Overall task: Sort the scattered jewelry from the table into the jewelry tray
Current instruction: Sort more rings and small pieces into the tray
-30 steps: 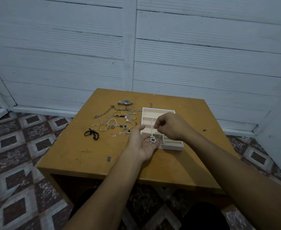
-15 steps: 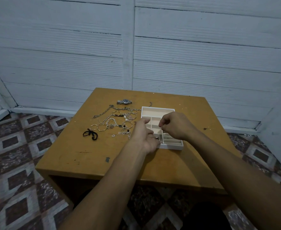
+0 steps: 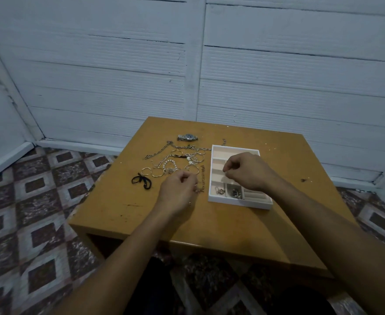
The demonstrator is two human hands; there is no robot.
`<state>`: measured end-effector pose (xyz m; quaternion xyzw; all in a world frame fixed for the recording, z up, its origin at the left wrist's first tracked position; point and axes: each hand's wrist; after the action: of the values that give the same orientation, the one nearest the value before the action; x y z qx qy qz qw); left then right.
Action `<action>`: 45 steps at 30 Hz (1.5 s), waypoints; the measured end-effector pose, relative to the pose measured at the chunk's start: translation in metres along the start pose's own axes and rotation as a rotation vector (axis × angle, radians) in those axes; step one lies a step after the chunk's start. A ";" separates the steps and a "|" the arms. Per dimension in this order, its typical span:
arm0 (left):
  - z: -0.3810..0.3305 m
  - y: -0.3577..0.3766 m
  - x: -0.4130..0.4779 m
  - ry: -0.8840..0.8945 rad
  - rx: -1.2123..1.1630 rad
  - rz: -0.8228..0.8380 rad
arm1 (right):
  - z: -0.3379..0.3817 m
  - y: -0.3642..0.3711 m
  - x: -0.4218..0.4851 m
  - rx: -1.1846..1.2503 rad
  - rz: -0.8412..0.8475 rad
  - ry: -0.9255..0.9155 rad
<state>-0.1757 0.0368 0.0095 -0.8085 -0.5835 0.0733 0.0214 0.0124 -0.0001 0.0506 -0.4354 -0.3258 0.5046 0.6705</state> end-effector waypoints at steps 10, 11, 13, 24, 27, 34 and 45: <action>0.003 -0.034 0.073 0.307 0.635 0.049 | 0.025 0.027 0.055 -0.193 -0.028 -0.052; 0.002 -0.033 0.081 0.300 0.659 0.050 | 0.027 0.030 0.062 -0.216 -0.038 -0.053; 0.001 -0.029 0.096 0.274 0.702 0.056 | 0.030 0.036 0.074 -0.262 -0.049 -0.053; 0.009 -0.014 0.143 0.205 0.838 0.139 | 0.027 0.059 0.114 -0.451 -0.090 -0.118; 0.010 -0.015 0.147 0.207 0.834 0.147 | 0.024 0.061 0.119 -0.471 -0.073 -0.134; 0.010 -0.017 0.150 0.213 0.837 0.160 | 0.026 0.065 0.124 -0.591 -0.080 -0.201; 0.009 -0.009 0.153 0.220 0.883 0.169 | 0.022 0.058 0.121 -0.644 -0.149 -0.327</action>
<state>-0.1387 0.1844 -0.0129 -0.7699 -0.4226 0.2299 0.4193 0.0042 0.1277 0.0057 -0.5128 -0.6018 0.3889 0.4729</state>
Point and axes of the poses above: each hand's wrist, its own x-axis towards the middle knuckle, its own y-axis out of the palm, z = x × y, and after that the axes turned 8 degrees about -x, right-handed
